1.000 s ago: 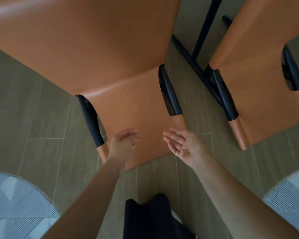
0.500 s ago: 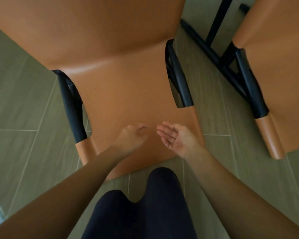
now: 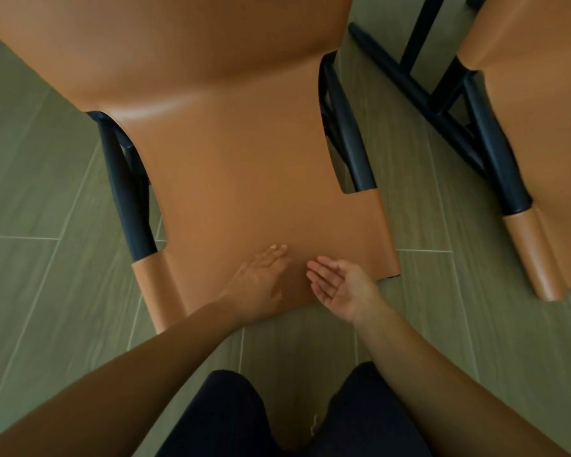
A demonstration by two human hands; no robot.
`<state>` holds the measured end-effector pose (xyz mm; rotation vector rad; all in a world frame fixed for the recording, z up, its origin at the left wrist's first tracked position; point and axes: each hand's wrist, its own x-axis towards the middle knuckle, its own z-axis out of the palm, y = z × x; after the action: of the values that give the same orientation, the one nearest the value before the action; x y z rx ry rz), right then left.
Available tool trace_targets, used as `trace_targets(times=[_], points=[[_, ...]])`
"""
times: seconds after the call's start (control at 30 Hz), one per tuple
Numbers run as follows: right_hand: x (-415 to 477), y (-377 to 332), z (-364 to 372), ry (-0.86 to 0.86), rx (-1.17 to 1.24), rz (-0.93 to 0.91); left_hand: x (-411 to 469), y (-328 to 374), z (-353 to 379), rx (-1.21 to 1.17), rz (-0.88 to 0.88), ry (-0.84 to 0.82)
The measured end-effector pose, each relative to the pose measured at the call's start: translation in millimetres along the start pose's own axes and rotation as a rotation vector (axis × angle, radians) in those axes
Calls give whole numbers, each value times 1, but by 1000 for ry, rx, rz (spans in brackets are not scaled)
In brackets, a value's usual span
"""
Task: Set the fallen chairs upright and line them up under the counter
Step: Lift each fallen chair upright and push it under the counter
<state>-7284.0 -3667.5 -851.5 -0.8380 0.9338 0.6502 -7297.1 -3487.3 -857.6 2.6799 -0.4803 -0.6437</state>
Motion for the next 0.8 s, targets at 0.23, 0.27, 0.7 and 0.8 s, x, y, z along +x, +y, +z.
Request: trace_targets(times=[0.23, 0.27, 0.7, 0.8], points=[[3, 5, -13, 30, 15, -15, -11, -6, 34, 555, 81, -112], [3, 6, -15, 35, 15, -10, -14, -9, 36, 618, 107, -122], [8, 27, -13, 335, -58, 2, -21, -4, 25, 702, 100, -166], [9, 23, -10, 362, -104, -4, -23, -1, 18, 686, 88, -205]])
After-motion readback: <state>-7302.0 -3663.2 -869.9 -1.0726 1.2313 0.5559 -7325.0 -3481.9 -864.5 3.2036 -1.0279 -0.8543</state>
